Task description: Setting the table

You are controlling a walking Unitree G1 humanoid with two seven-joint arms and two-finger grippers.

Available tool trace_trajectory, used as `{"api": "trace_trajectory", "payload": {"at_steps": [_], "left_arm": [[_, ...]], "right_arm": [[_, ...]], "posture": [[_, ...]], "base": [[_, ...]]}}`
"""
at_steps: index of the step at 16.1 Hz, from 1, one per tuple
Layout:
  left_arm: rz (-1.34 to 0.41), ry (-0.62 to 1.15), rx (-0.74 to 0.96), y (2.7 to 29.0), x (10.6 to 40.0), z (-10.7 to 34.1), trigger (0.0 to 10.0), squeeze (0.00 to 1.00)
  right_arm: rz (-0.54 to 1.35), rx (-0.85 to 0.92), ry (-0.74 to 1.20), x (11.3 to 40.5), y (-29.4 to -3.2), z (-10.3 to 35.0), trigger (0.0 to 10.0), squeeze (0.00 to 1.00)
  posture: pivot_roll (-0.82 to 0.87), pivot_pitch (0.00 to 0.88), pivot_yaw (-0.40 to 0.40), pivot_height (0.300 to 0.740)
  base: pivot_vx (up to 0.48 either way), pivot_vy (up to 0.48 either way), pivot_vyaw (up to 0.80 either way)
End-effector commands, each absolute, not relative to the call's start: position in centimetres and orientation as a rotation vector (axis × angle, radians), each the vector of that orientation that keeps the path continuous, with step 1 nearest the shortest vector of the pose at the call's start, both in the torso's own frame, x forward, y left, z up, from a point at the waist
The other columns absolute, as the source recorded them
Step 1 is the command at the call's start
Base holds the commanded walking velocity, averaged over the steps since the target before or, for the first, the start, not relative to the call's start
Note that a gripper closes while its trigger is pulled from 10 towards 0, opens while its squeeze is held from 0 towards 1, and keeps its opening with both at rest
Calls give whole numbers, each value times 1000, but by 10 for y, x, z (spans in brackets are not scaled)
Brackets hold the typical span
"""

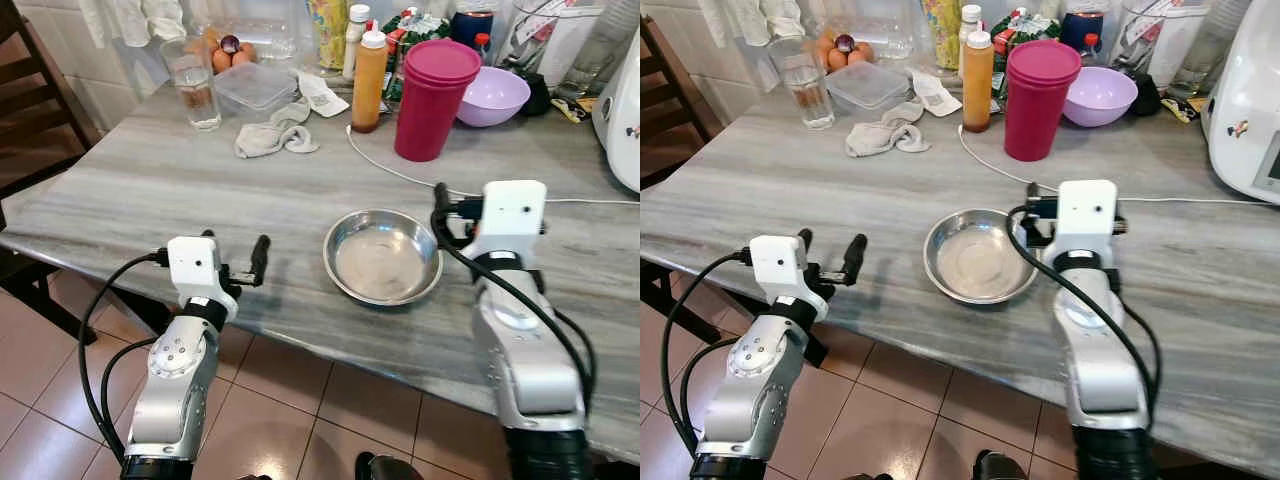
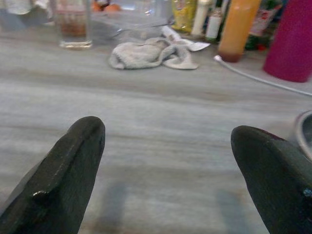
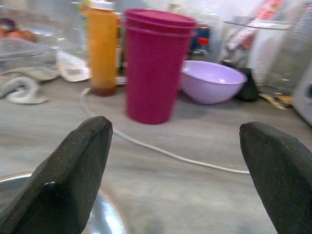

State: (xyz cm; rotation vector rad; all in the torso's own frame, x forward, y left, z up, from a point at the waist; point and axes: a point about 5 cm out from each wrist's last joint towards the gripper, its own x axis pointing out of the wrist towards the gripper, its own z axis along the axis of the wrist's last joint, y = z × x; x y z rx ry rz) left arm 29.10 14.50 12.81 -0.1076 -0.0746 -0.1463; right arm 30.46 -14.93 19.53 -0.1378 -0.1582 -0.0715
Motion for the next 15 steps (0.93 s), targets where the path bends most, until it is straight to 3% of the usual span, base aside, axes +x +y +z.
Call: {"api": "trace_trajectory", "payload": {"at_steps": [1, 3, 9, 15], "left_arm": [[-106, -57, -100, 150, 292, 125, 10000, 0], [-88, -57, -68, 152, 293, 126, 10000, 0], [-69, -35, -65, 152, 296, 124, 10000, 0], [-39, -30, -54, 158, 297, 124, 10000, 0]], "right_arm": [[-62, -164, -158, 306, -144, 194, 10000, 0], [18, -87, -55, 306, -136, 182, 10000, 0], [-12, -35, -98, 307, -138, 181, 10000, 0], [-26, -23, -118, 315, -138, 182, 10000, 0]], "posture": [[-195, 137, 9, 740], [-195, 137, 9, 740], [-169, 118, 22, 740], [-163, 118, 23, 740]], "base": [[0, 0, 0], [0, 0, 0], [0, 0, 0], [0, 0, -732]]}}
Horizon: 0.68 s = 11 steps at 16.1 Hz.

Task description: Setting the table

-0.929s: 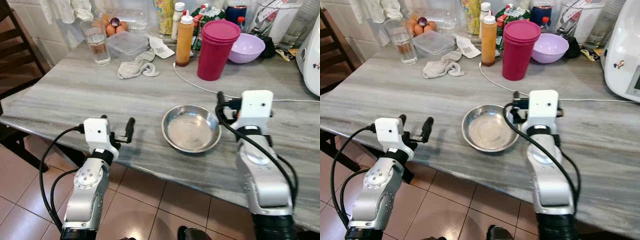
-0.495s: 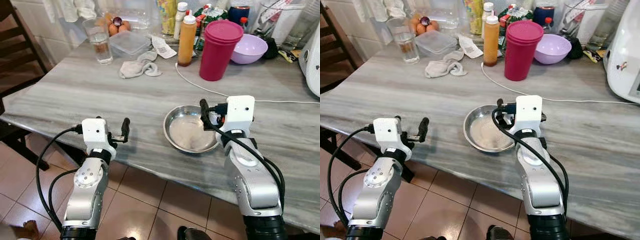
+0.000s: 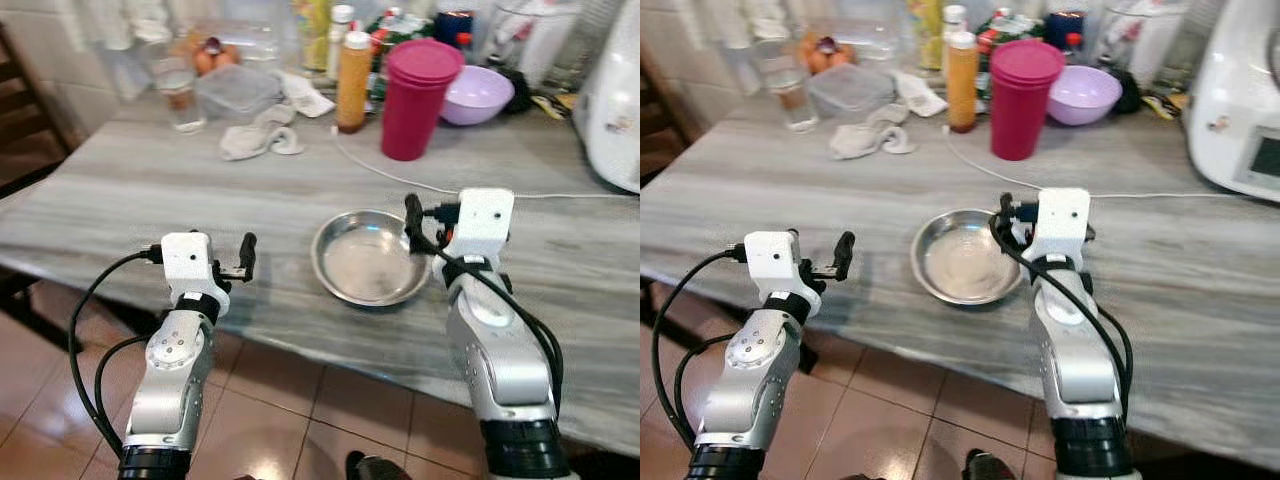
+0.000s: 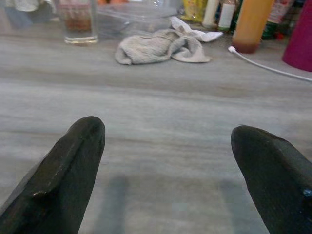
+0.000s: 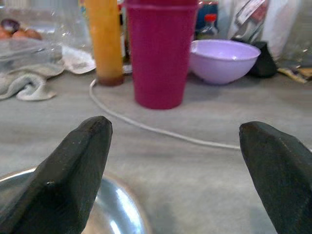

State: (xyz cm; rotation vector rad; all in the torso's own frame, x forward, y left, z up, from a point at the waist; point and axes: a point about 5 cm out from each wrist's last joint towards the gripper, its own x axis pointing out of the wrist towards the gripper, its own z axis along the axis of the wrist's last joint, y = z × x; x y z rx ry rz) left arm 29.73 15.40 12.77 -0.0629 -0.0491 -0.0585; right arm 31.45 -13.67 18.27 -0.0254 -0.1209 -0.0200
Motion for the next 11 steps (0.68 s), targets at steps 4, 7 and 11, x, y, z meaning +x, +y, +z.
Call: {"api": "trace_trajectory", "payload": {"at_steps": [4, 7, 11], "left_arm": [[-32, -17, -61, 152, 295, 121, 10000, 0], [-22, -24, -53, 150, 295, 125, 10000, 0], [-18, -13, -48, 149, 295, 124, 10000, 0]], "right_arm": [[-46, -36, -123, 314, -146, 181, 10000, 0], [-15, -49, -141, 311, -144, 182, 10000, 0], [2, -59, -131, 307, -142, 180, 10000, 0]], "posture": [[-179, 128, 10, 740], [-184, 137, 3, 740], [-189, 147, 0, 740]], "base": [[0, 0, -738], [0, 0, -150], [0, 0, 0]]}}
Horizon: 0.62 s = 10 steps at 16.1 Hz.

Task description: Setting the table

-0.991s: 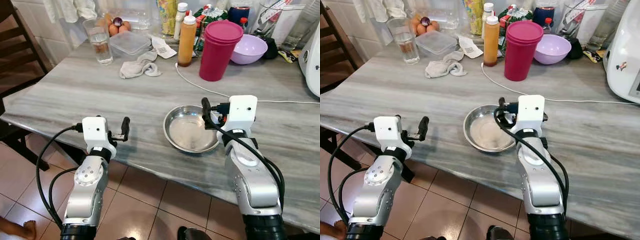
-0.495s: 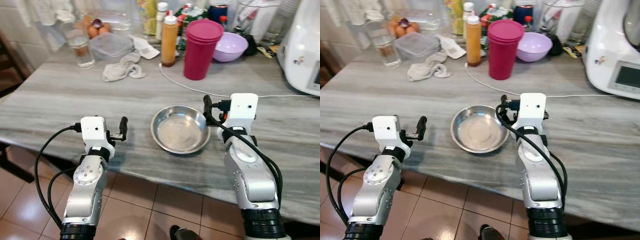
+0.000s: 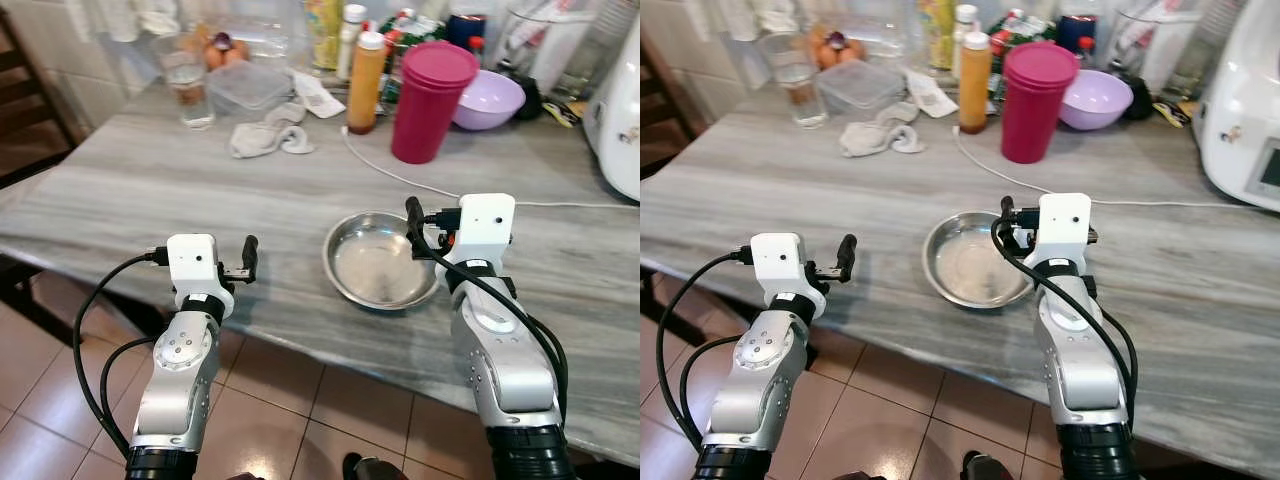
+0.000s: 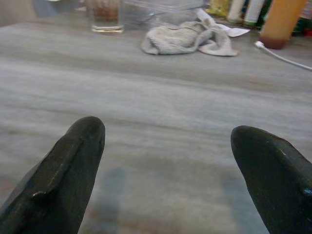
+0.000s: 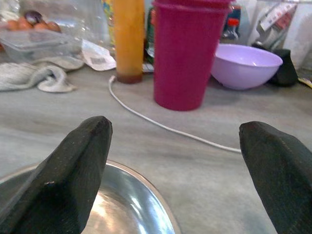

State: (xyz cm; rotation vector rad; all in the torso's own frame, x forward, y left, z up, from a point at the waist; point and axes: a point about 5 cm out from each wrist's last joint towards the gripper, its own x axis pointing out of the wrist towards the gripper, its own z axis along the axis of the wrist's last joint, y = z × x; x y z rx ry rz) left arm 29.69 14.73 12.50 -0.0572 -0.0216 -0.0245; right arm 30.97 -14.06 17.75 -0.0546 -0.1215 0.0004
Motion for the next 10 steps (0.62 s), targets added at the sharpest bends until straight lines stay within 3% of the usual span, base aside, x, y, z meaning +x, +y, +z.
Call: {"api": "trace_trajectory", "payload": {"at_steps": [1, 10], "left_arm": [[-18, -13, -47, 148, 295, 124, 10000, 0], [-21, 0, -44, 147, 296, 125, 10000, 0]], "right_arm": [[7, -57, -131, 307, -141, 179, 10000, 0], [22, -46, -136, 308, -138, 180, 10000, 0]], "posture": [[-188, 148, 0, 740], [-186, 146, 7, 740]], "base": [[-255, 0, 0], [-314, 0, 0]]}}
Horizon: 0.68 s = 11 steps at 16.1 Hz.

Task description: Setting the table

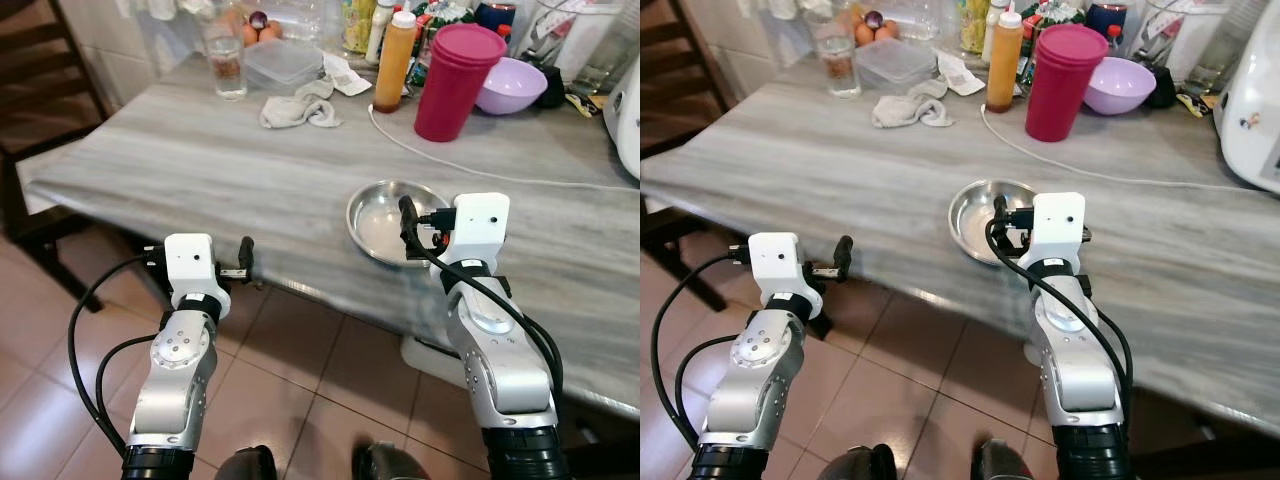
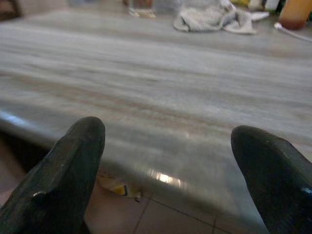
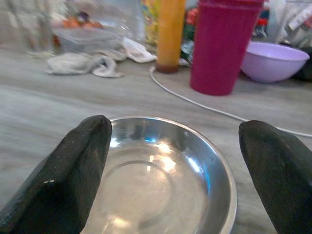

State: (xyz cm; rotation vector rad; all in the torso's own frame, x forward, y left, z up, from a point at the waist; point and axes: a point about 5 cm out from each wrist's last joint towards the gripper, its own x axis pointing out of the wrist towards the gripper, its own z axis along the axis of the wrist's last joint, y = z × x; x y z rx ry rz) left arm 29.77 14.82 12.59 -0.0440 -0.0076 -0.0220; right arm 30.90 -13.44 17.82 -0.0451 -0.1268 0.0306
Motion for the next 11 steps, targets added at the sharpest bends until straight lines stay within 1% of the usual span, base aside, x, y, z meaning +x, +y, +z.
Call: {"api": "trace_trajectory", "payload": {"at_steps": [1, 11], "left_arm": [[-23, 3, -43, 147, 296, 124, 10000, 0], [-26, 9, -30, 147, 296, 123, 10000, 0]], "right_arm": [[20, -46, -137, 308, -138, 180, 10000, 0], [23, -41, -138, 309, -137, 181, 10000, 0]], "posture": [[-188, 147, 8, 740], [-186, 149, 8, 740]], "base": [[-334, 0, 0], [-332, 0, 0]]}}
